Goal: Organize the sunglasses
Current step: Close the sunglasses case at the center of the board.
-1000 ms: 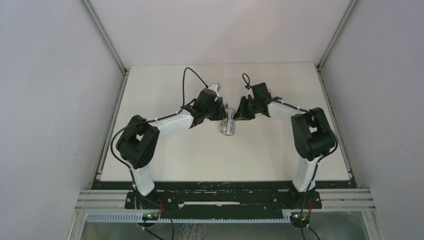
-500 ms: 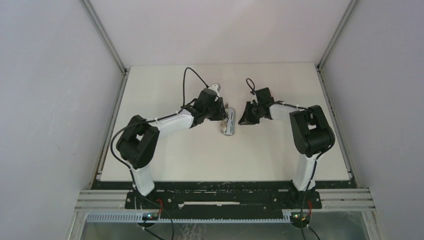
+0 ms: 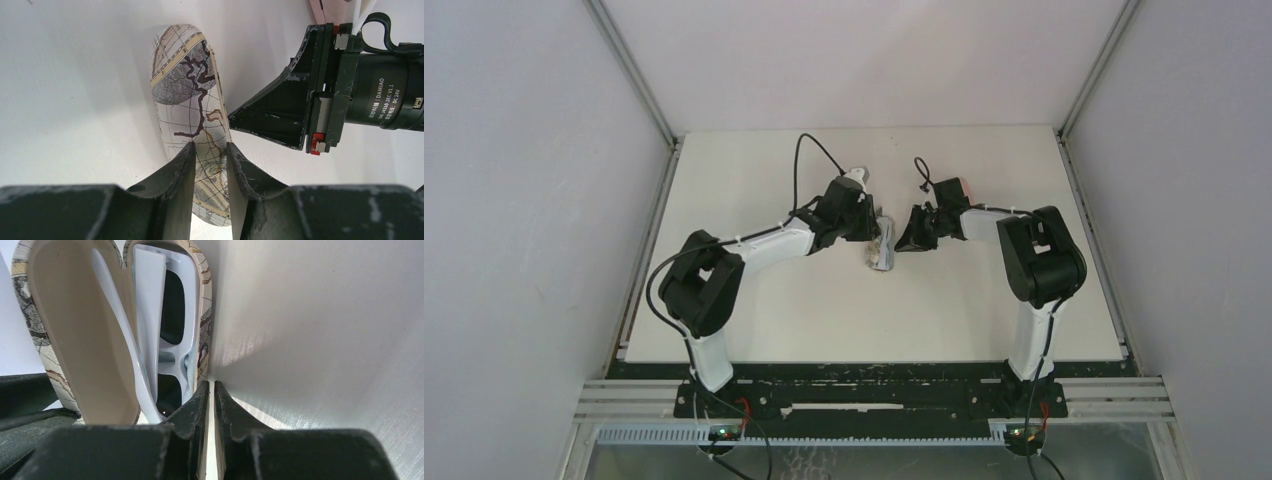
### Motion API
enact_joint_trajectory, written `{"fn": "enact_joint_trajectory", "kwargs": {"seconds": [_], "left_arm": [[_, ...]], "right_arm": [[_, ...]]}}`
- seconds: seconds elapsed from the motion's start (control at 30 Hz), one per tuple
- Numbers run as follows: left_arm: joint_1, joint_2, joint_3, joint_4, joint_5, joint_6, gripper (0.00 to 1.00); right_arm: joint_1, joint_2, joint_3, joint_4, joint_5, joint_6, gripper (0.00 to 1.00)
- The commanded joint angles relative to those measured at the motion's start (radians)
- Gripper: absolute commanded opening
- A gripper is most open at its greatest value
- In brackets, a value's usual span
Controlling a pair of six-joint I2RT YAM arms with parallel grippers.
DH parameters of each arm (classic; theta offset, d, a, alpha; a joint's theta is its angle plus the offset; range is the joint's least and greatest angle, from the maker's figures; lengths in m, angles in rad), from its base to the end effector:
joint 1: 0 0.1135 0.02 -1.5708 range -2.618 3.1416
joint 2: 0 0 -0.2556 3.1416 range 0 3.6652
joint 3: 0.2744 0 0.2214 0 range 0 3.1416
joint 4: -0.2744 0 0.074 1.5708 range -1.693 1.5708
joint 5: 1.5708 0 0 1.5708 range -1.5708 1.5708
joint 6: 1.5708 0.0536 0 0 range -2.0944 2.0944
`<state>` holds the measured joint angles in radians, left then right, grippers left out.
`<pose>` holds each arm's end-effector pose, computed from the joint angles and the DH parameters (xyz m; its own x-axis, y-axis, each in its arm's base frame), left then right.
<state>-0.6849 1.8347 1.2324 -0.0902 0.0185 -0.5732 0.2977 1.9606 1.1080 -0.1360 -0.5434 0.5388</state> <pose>0.3049 -0.2503 0.2075 -0.7644 -0.0757 -0.6402 0.2725 0.8621 -0.4273 0.3441 0.1346 0.1288 -0.9537 0.1668 -0.2504 -0.0391 0.7565 0.6528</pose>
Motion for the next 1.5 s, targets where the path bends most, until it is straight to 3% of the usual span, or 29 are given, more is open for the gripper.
{"fn": "enact_joint_trajectory", "kwargs": {"seconds": [0.0,1.1,1.2,1.47], "left_arm": [[-0.027,0.023,0.067,-0.024,-0.001,0.011,0.33],[-0.073,0.107,0.109,-0.065,-0.041,0.019,0.33],[-0.073,0.064,0.105,-0.078,-0.075,0.040,0.39],[-0.074,-0.044,0.130,-0.134,-0.193,0.136,0.68]], "right_arm": [[0.009,0.015,0.028,0.052,-0.019,0.011,0.06],[-0.009,-0.027,0.013,0.029,0.031,-0.001,0.06],[-0.018,-0.081,-0.011,0.025,0.067,-0.006,0.09],[-0.051,-0.316,-0.147,0.030,0.182,-0.009,0.20]]}}
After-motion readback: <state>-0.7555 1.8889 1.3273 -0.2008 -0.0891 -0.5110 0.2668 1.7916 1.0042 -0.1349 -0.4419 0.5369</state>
